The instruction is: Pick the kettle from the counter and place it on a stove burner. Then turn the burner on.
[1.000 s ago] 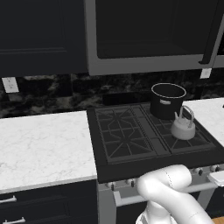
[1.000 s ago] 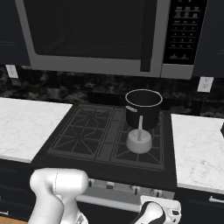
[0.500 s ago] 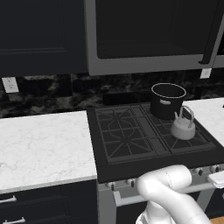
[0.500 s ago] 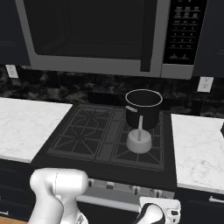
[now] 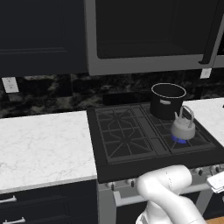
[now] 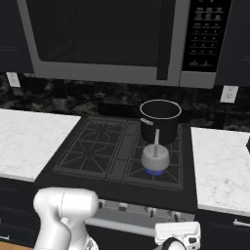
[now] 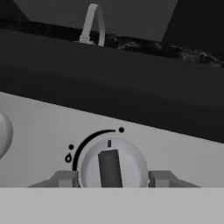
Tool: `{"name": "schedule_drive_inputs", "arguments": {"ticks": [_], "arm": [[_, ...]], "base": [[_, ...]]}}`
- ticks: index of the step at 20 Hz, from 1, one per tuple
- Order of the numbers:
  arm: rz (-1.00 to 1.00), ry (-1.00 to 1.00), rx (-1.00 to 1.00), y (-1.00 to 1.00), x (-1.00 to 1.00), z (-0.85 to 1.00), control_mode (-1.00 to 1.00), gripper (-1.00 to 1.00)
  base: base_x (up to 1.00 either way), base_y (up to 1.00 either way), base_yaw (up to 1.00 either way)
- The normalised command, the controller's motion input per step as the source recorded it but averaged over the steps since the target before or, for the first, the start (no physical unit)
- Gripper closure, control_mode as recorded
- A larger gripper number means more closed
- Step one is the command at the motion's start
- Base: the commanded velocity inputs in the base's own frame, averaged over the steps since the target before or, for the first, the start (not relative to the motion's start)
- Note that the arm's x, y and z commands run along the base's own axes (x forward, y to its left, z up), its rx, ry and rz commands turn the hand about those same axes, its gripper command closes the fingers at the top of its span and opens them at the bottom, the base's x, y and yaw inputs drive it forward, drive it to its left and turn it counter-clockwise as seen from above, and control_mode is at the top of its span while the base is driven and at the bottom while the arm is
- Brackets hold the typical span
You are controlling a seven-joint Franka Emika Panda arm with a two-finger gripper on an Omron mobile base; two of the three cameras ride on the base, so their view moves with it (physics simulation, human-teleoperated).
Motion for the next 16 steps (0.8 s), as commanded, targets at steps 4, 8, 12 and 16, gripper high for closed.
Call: {"name": "schedule_drive_inputs", "arguments": {"ticks": [4,8,12,16], "arm": [[0.0,-0.15,-0.18,0.0,-0.05,0.0,-1.0,1.0],[0.0,-0.08,-0.17,0.0,-0.02,0.1,-1.0,1.0],[0.0,-0.01,-0.16,0.0,0.0,0.05,-1.0,1.0],[0.0,0.0,-0.22,0.0,0.0,0.01,-1.0,1.0]], "base": [[0.0,0.0,0.0],[0.0,0.0,0.0],[0.0,0.0,0.0],[0.0,0.0,0.0]]}}
